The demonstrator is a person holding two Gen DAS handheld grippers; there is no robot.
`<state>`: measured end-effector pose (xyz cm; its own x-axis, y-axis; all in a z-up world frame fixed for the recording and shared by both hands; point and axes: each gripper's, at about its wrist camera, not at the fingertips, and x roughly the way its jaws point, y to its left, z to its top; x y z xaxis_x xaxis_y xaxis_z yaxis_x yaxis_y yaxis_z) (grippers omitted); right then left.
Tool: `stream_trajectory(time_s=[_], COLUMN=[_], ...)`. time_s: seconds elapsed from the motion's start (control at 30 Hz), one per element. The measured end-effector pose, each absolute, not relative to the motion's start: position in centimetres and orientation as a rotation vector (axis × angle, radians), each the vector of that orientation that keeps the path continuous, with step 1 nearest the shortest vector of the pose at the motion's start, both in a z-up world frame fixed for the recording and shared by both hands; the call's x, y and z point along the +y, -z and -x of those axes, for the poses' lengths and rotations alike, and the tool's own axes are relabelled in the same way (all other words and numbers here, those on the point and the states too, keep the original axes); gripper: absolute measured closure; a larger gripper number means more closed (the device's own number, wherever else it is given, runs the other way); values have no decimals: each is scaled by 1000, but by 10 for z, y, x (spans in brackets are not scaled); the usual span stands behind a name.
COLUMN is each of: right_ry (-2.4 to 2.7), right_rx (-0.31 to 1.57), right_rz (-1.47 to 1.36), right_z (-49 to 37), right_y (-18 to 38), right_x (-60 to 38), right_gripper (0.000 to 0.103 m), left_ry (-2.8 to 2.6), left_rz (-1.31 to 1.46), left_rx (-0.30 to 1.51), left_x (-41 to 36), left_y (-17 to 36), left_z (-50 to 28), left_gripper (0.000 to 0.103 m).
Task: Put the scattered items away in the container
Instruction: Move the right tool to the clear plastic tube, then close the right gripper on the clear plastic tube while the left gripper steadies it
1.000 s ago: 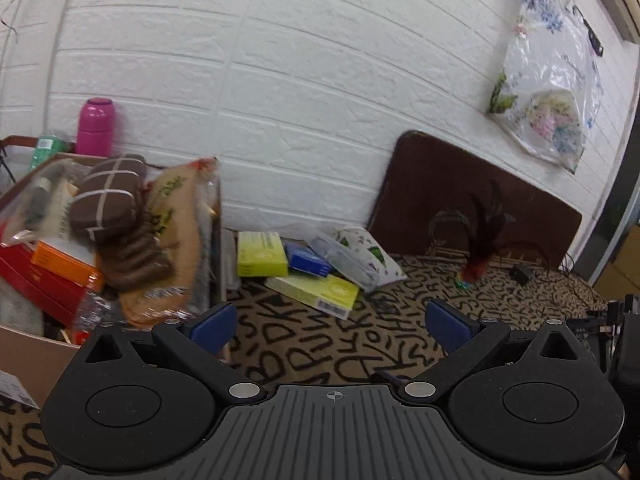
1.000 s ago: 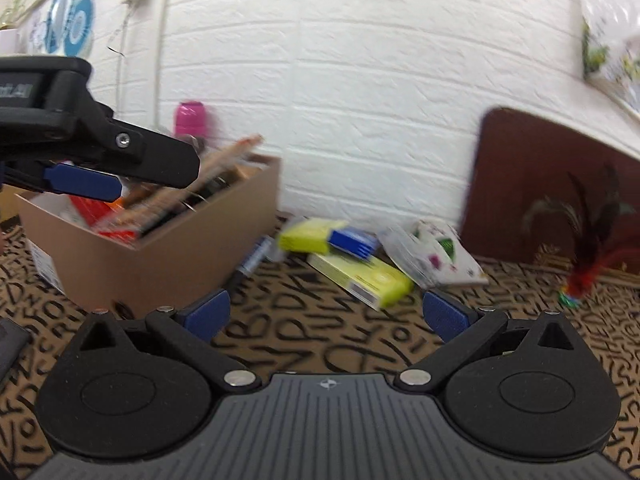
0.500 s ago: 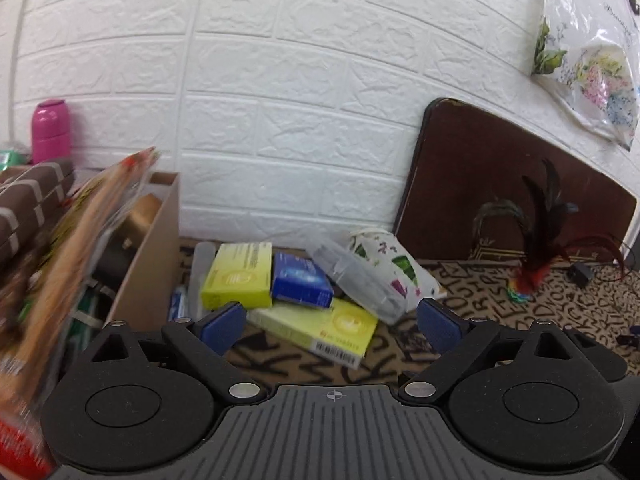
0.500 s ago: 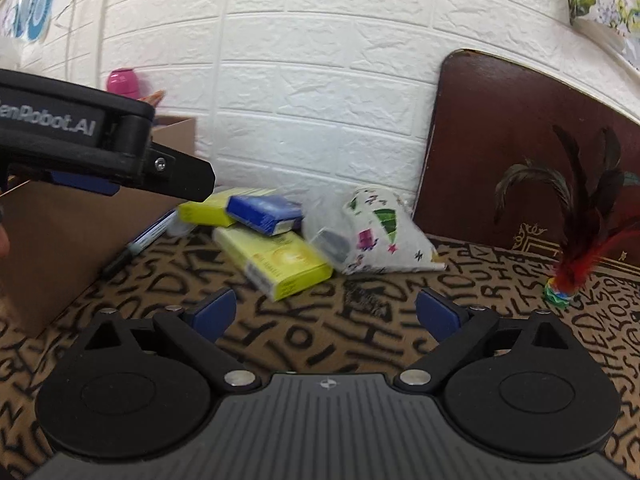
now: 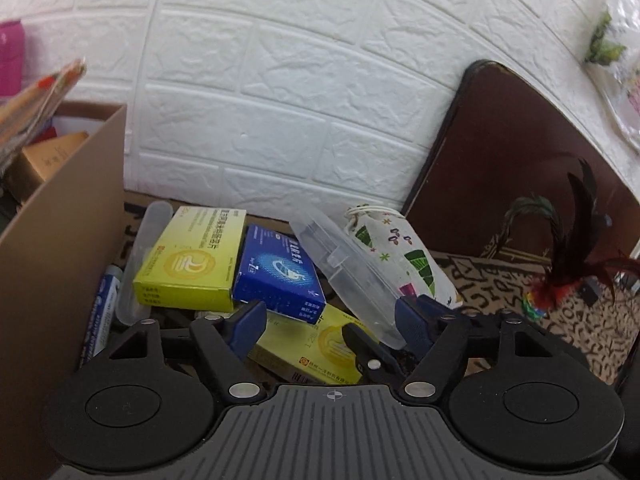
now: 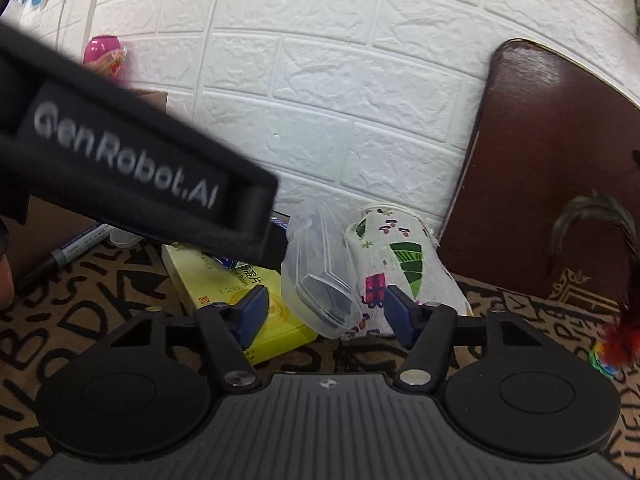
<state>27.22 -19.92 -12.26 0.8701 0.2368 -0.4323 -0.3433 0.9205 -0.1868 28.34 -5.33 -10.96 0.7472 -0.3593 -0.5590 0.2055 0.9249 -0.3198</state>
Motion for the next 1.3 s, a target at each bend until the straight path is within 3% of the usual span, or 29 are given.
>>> stream_trajectory(time_s=[0.07,0.2,0.7,0.73,0.9,1.07,1.2,1.3], right_ry=[-314,-311,-418,-420,-441,-413,-409,-405], right_rx=[416,428,534,534,584,572,585,614], right_rz=[264,266,253,266,233,206,200,204], right_z=[-273,-264,-77,-66,-38,-43,-53,-65], right_y=[124,121,124,124,124,113,111,116], right_x=[-198,-198,-224,-224,-229,-222,-213,-207], right_gripper=[54,55,55,54,45,37,37,45], left_ry=[314,312,402,410,399,405,400,398], left_rz=[253,246,241,247,230,285,308,262], left_rx=[666,662,837,853,846,886,932,960], left_x=[-51,-47,-55,-54,-57,-58,-60,-66], left_y=[110,106,130,135,136,134,134,132], left_z=[-284,-277,-166,-157,-139,-157,-173,-181], left_gripper=[19,17,15,11,11,19,26,27])
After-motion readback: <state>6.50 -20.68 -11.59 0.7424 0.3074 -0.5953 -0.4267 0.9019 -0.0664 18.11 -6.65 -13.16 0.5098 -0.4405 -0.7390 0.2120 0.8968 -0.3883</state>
